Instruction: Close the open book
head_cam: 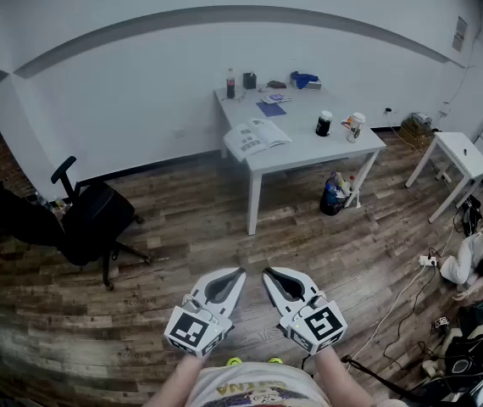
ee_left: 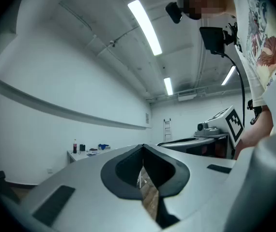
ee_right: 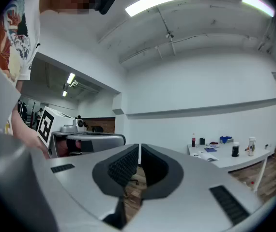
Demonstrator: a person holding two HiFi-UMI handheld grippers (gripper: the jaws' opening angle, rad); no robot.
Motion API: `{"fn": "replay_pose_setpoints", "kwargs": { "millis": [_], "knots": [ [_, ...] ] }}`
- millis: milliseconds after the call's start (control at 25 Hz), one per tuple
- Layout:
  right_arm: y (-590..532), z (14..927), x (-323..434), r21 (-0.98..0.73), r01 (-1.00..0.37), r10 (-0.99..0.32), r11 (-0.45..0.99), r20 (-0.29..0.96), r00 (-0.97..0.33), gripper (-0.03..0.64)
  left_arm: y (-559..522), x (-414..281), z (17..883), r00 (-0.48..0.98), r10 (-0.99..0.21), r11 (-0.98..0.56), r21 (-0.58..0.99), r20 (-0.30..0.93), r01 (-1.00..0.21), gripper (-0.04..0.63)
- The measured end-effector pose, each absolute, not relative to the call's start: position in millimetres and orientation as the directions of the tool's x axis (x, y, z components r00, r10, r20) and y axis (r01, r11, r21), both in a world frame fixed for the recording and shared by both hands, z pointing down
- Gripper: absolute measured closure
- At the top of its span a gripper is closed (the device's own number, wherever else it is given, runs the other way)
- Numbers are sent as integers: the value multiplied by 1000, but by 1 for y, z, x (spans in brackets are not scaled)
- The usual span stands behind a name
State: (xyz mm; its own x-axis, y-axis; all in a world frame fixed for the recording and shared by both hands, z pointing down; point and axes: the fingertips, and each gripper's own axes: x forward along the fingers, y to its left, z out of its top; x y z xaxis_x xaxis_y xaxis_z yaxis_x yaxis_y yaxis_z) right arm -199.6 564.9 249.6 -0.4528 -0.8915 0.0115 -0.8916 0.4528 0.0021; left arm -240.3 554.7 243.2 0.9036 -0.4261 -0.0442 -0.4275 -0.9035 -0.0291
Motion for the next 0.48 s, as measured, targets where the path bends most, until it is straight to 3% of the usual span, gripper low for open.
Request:
{"fn": "replay_pose_setpoints", "kwargs": {
  "millis": [480],
  "knots": [
    [552,246,-200,-25,-891,-891,453,-15,-453,586,545,-237,242,906,-420,-907,-19,-52,-421,583]
  ]
}}
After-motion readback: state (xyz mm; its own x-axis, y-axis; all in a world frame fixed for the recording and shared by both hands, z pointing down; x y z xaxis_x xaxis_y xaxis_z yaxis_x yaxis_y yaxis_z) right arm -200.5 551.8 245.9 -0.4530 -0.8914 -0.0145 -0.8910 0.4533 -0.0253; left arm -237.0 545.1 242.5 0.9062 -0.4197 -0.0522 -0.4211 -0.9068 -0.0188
